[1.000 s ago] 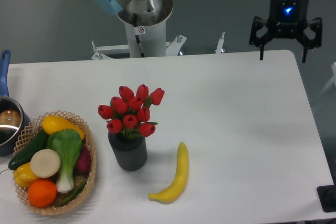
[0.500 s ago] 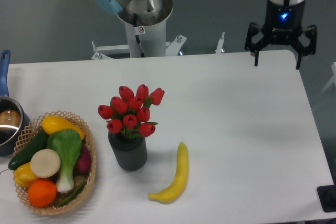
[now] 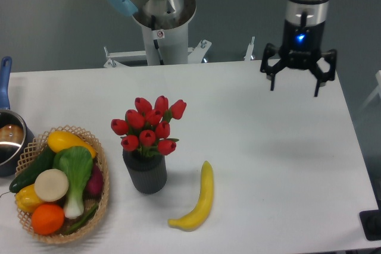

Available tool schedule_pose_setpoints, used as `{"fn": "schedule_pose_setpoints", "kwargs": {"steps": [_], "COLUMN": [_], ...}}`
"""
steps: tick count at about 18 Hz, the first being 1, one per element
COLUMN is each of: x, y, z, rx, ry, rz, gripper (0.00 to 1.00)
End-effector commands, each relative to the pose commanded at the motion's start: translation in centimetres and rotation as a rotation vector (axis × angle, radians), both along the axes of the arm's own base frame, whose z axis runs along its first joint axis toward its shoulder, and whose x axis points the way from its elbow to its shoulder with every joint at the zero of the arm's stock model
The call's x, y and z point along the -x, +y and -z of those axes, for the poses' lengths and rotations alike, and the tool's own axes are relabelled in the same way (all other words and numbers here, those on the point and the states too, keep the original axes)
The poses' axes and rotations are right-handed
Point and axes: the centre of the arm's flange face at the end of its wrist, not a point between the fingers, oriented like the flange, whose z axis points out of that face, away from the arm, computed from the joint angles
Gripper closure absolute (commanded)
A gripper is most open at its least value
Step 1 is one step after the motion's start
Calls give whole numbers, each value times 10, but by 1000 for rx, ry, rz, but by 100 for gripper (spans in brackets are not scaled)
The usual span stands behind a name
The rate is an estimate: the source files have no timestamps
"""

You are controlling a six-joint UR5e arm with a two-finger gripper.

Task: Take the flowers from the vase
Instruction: 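Swing the open gripper over the tulip heads and lower it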

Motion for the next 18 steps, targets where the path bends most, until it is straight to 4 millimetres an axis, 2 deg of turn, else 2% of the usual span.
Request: {"fn": "schedule_pose_setpoints", "kwargs": {"steps": [6,12,13,15,18], "x": [-40,-103,-121,-133,-146], "y": [18,31,32,29,36], "z": [16,39,43,45,40], "rx": [-91,-103,-122,-125,-184], "ry": [-75,-139,-156,-164,-185], "rz": [85,165,188,194,223], "gripper": [0,0,0,0,0]}}
